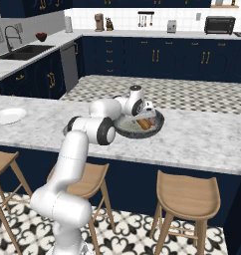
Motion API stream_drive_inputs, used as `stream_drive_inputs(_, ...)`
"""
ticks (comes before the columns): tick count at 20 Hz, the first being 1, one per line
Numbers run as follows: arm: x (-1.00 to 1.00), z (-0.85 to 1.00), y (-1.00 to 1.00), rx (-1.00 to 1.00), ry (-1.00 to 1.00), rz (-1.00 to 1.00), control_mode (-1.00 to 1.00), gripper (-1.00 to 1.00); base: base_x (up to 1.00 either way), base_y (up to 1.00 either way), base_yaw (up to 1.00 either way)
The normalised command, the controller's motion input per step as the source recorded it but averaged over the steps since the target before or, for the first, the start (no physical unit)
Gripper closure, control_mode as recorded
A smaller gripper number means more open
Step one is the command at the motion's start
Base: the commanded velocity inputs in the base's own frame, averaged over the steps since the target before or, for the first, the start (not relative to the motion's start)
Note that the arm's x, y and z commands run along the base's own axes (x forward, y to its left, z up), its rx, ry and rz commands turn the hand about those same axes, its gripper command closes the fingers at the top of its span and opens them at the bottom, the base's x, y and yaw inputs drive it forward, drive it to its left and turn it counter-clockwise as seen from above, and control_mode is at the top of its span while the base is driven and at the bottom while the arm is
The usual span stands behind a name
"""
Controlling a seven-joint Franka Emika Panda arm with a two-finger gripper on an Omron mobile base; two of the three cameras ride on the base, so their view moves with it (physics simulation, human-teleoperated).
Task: Place one bun and one sausage from the bowl on each plate.
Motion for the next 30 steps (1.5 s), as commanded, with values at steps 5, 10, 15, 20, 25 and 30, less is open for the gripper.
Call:
stream_drive_inputs(5,0.22,-0.03,0.00,0.00,0.00,0.00,-1.00,-1.00,0.00,0.00,0.00)
stream_drive_inputs(10,0.07,-0.12,-0.06,0.00,0.00,0.00,-1.00,-1.00,0.00,0.00,0.00)
stream_drive_inputs(15,0.00,-0.11,0.00,0.00,0.00,0.00,-1.00,-1.00,0.00,0.00,0.00)
stream_drive_inputs(20,0.00,-0.17,0.00,0.00,0.01,0.00,-1.00,-1.00,0.00,0.00,0.00)
stream_drive_inputs(25,0.00,-0.26,0.09,-0.03,0.02,0.00,-1.00,-1.00,0.00,0.00,0.00)
stream_drive_inputs(30,0.00,-0.16,0.08,-0.02,0.01,0.00,-1.00,-1.00,0.00,0.00,0.00)
